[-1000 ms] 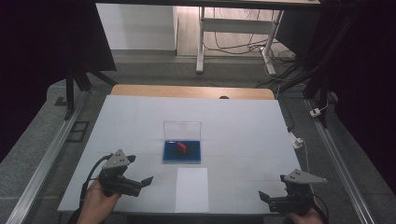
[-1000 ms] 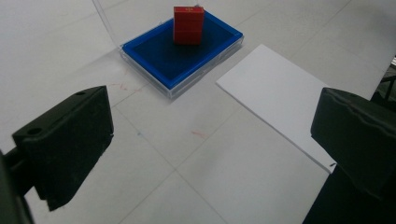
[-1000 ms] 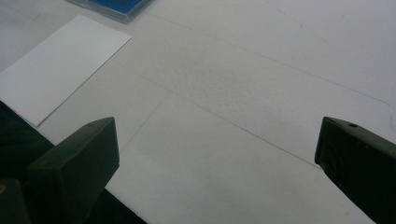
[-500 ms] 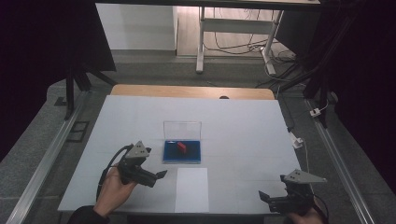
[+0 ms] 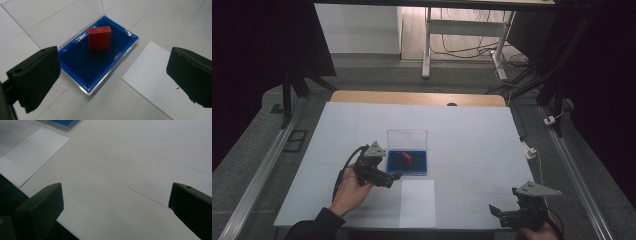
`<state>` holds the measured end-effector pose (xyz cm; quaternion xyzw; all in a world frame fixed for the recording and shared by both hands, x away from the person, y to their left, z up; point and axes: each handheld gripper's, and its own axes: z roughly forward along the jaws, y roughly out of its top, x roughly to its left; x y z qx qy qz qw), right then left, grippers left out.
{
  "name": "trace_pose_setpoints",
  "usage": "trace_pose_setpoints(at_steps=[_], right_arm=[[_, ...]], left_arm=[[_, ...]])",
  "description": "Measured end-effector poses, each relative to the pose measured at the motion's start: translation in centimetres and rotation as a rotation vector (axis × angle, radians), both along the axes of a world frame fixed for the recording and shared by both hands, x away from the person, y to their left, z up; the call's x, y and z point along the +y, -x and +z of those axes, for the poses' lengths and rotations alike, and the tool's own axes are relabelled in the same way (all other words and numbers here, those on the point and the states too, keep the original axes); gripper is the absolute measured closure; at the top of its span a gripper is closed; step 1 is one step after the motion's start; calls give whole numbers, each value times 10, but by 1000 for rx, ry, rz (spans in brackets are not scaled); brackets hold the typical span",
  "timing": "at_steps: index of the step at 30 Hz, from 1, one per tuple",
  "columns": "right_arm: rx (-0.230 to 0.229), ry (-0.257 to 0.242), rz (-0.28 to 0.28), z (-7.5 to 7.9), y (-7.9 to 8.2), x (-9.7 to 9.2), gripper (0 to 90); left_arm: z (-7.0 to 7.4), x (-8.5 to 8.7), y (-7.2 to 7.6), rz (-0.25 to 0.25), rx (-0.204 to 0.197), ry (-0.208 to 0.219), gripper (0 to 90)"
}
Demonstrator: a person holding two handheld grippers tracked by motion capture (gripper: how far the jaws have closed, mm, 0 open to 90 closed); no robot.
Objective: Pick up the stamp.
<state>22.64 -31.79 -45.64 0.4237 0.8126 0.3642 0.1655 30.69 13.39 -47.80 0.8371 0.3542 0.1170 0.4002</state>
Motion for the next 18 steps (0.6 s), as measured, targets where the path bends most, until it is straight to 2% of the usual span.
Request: trace_pose_setpoints(at_steps=[3,8,12,18], right_arm=[[1,2,0,0,0,0,3],[3,1,2,0,0,0,2],[6,2,7,0,0,0,2],[7,7,13,-1,0,1,2]], left_arm=[[-2,-6,-7,9,15,-10,0],[-7,-18,-19,22,34,-49,1],[-11,-26,-24,5,25,-91,1],[-18,-37,-36,-11,29,-119,1]])
